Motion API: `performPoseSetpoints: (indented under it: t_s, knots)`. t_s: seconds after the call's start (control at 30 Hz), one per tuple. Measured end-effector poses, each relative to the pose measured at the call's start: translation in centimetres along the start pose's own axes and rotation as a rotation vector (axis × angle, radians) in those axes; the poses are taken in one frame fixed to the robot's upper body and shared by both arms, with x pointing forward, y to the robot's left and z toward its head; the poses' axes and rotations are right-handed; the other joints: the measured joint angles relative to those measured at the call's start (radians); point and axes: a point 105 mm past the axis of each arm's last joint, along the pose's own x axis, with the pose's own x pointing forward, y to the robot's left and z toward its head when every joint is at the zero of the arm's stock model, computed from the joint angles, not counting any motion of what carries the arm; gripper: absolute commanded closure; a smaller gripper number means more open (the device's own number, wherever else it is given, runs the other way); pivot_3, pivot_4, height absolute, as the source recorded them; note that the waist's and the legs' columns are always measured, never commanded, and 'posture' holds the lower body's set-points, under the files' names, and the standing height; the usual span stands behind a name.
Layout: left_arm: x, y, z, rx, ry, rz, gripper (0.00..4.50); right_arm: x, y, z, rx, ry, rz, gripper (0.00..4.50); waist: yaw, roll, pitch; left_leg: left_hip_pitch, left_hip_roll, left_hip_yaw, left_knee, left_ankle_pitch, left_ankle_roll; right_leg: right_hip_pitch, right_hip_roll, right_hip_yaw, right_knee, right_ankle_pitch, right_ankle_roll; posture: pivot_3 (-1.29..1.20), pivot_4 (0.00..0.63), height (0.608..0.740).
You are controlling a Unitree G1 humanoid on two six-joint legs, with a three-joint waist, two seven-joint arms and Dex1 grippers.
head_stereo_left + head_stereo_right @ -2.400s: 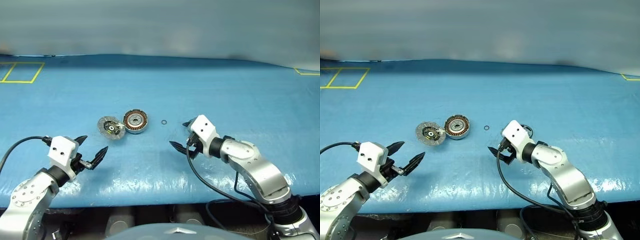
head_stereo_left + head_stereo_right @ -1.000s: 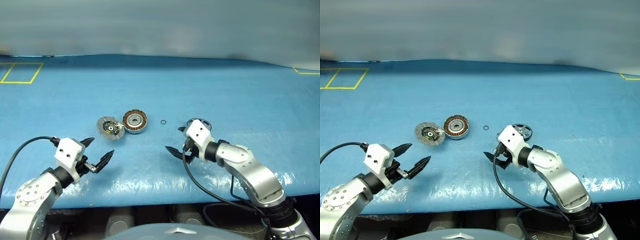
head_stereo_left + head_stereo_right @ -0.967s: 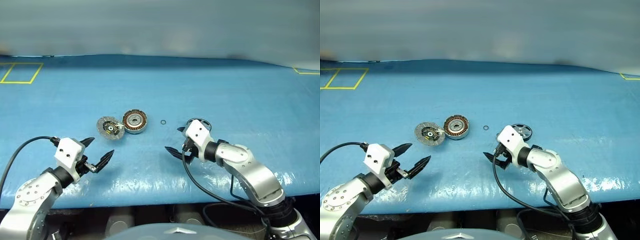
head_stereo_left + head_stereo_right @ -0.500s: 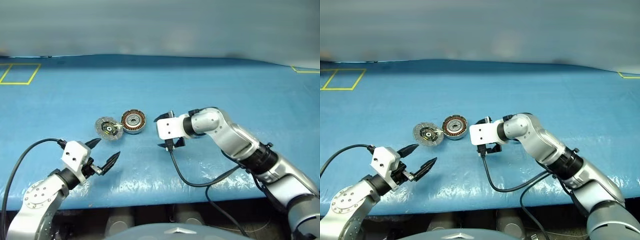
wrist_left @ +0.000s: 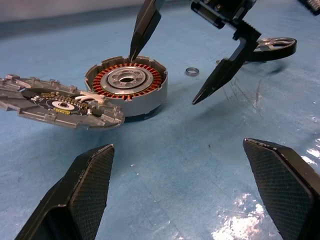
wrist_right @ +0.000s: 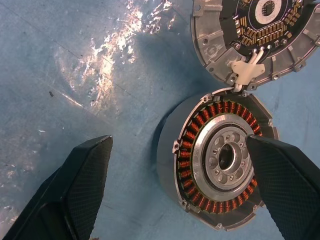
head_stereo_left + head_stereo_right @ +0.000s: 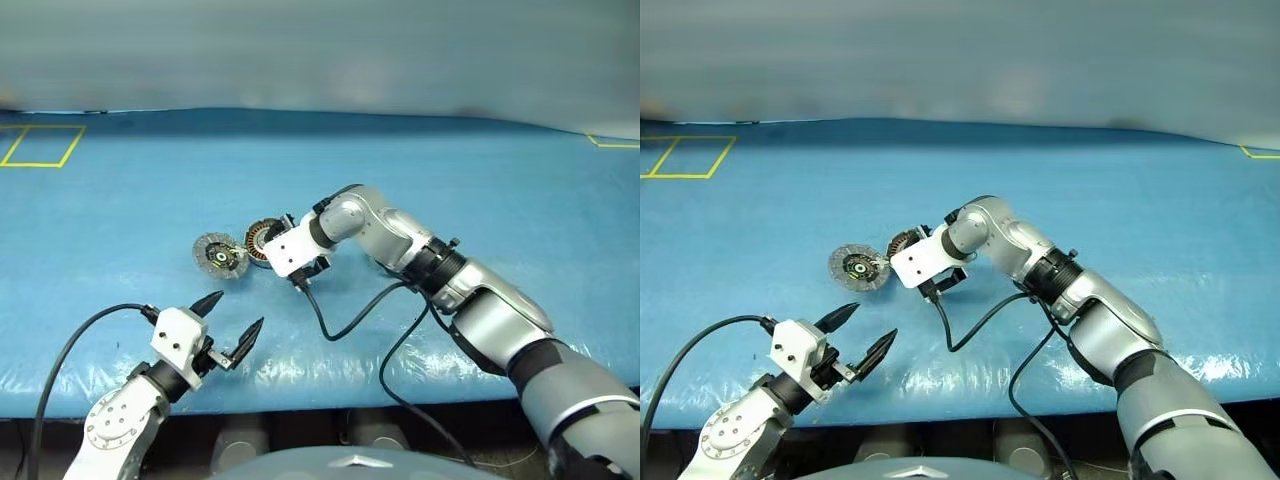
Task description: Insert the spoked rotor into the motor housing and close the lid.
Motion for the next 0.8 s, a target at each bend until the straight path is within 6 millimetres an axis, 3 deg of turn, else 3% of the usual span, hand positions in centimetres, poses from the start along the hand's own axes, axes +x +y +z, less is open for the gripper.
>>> performPoseSetpoints:
  t_s: [0.63,0.73,0.8]
  knots:
    - [0.0,-0.5,-0.3,-0.013,-0.024,0.027,0.00,1.8,-0.4,-1.8,-0.015,0.078,0.094,0.02,-0.004,0.001,0.001,0.001,0.000,0.001,-0.001,0.000,0.000,0.000,0.000,0.000,0.001,0.000,-0.001,0.00,0.150,0.740]
    - [0.1,-0.6,-0.3,-0.017,-0.028,0.032,0.00,2.0,-0.4,-1.8,-0.017,0.085,0.103,0.66,-0.005,0.001,0.001,0.002,0.000,0.001,-0.001,0.000,0.000,0.001,0.000,0.001,0.001,-0.001,-0.001,0.00,0.150,0.740]
    - [0.1,-0.6,-0.2,-0.020,-0.031,0.034,0.00,2.2,-0.6,-1.7,-0.016,0.085,0.093,1.32,-0.006,0.001,0.001,0.003,0.000,0.002,-0.001,0.000,0.000,0.002,0.000,0.001,0.001,-0.001,-0.002,0.00,0.150,0.740]
